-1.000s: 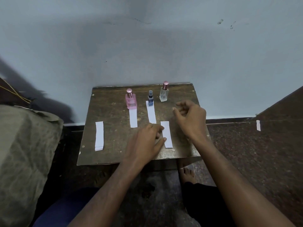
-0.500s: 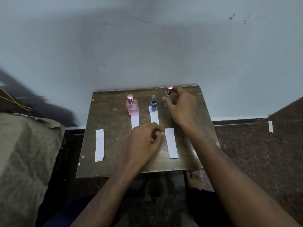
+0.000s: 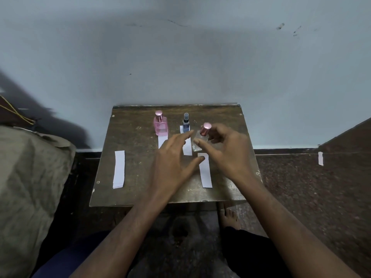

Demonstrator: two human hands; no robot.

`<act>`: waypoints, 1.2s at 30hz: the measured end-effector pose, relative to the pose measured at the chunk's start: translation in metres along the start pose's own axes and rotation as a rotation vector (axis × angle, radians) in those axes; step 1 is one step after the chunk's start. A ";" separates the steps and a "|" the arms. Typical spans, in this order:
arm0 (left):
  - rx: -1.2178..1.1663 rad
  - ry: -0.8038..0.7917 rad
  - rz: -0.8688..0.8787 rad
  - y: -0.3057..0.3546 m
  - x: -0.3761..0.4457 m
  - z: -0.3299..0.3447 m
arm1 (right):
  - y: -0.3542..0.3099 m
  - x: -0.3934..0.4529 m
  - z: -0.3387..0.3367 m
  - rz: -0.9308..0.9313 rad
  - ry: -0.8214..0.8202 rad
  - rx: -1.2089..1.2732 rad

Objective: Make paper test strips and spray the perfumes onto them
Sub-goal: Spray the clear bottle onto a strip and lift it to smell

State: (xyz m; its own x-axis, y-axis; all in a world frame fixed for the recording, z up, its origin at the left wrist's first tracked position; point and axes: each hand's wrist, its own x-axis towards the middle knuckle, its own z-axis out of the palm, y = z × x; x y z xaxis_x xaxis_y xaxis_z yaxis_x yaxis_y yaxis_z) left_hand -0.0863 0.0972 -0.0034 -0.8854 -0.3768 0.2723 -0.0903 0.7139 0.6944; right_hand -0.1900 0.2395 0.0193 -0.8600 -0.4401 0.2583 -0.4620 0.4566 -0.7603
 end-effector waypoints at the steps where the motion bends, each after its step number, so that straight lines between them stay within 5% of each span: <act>1: -0.004 0.007 0.006 0.002 -0.002 0.000 | 0.000 -0.006 0.001 -0.003 -0.017 0.025; 9: -0.099 0.094 -0.084 0.002 -0.005 0.000 | -0.006 -0.010 -0.002 0.029 -0.112 0.272; 18: -0.121 0.062 -0.113 0.009 -0.002 0.004 | -0.003 0.009 -0.017 0.100 0.065 0.623; 23: -0.170 0.062 -0.121 0.008 -0.002 0.007 | 0.041 0.027 -0.027 0.137 0.206 0.067; 36: -0.192 0.034 -0.116 0.002 0.004 0.016 | 0.081 0.049 -0.014 0.173 -0.012 -0.303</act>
State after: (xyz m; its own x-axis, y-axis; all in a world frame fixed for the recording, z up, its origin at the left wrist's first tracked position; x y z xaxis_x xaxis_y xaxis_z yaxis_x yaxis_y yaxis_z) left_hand -0.0972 0.1066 -0.0115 -0.8581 -0.4715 0.2033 -0.0989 0.5403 0.8356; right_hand -0.2727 0.2656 -0.0209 -0.9294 -0.3445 0.1324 -0.3544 0.7331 -0.5805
